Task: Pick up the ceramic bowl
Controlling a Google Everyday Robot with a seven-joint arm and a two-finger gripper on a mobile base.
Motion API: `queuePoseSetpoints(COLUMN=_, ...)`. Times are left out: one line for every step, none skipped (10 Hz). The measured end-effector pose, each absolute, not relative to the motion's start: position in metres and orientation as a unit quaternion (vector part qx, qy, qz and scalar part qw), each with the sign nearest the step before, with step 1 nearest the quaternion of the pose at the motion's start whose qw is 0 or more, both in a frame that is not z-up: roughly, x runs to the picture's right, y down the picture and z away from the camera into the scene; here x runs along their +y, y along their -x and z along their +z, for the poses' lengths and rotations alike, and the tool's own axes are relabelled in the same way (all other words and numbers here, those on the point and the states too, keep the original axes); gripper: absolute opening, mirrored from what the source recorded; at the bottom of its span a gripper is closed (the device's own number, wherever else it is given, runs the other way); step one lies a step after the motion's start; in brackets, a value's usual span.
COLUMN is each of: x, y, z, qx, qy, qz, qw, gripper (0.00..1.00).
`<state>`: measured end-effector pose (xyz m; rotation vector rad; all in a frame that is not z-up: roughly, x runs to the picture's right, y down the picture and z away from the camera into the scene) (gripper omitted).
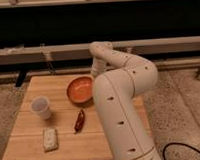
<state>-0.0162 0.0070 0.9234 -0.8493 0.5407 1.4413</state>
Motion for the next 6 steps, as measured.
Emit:
queuePoseSetpoints(x=0.003, y=0.018, z=0.921, qx=0.233, qy=0.374, qz=0.63, qw=0.64, gripper=0.01)
queuePoseSetpoints(x=0.001, y=0.019, z=0.92, qx=0.228, qy=0.378, qz=0.627, qw=0.642, gripper=0.01)
queuePoseSetpoints(x=-0.001, y=0.018, z=0.919, qx=0.226, qy=0.379, qz=0.626, qw=0.643, gripper=0.01)
queuePoseSetpoints(x=-0.003, y=0.018, z=0.918, qx=0.224, qy=0.38, qz=0.625, qw=0.644, gripper=0.01)
queuePoseSetpoints(x=-0.005, y=0.018, z=0.916, qx=0.223, qy=0.38, qz=0.624, qw=0.645, gripper=0.01)
queuePoseSetpoints(x=-0.008, y=0.019, z=0.913, qx=0.221, qy=0.382, qz=0.623, qw=0.647, gripper=0.01)
